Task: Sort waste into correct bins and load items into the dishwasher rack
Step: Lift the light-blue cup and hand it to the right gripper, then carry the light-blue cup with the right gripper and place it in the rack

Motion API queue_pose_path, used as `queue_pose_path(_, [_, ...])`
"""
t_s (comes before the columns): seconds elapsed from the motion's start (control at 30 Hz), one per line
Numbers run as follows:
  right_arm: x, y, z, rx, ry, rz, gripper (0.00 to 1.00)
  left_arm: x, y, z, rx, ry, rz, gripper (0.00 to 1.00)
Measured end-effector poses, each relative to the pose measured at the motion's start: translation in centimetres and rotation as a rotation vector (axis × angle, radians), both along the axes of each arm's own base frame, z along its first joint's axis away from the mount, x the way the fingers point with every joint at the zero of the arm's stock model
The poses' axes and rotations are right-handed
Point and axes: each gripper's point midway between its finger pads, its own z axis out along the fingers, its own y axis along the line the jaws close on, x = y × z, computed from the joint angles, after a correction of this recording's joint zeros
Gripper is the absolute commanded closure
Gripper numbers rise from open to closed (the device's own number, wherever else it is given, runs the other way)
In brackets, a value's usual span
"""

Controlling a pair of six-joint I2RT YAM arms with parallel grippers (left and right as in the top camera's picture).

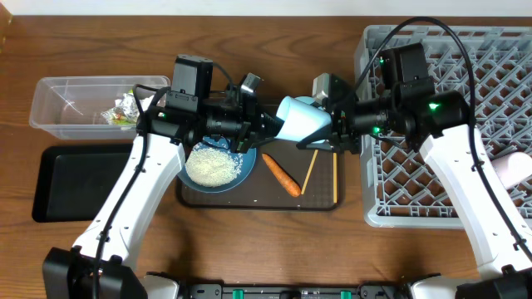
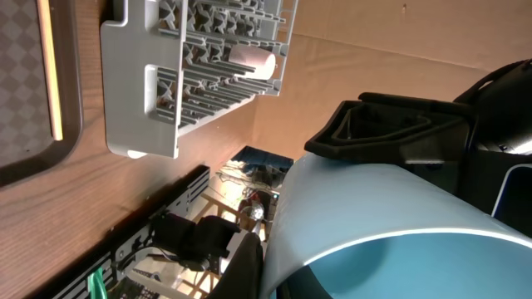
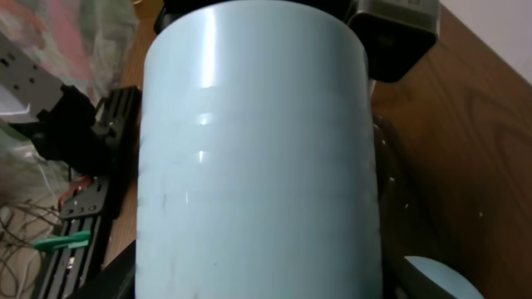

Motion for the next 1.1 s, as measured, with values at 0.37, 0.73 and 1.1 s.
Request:
queue_pose_path(0.37, [3.1, -4.6, -1.6, -0.083, 0.185, -0.298, 0.72, 1.0, 1.1, -2.6, 0.146, -0.024, 0.082, 0.88])
queue_pose_path(0.73, [4.0, -21.8, -3.5, -0.308, 0.514, -1.127, 0.83, 1.3, 6.1, -7.2, 0.558, -0.118, 0.211, 0.88])
queue_pose_path(1.1, [-1.4, -35.4, -6.5, -0.396, 0.814, -1.635, 0.82, 1.5, 7.7, -6.5, 0.644, -0.206, 0.254, 0.88])
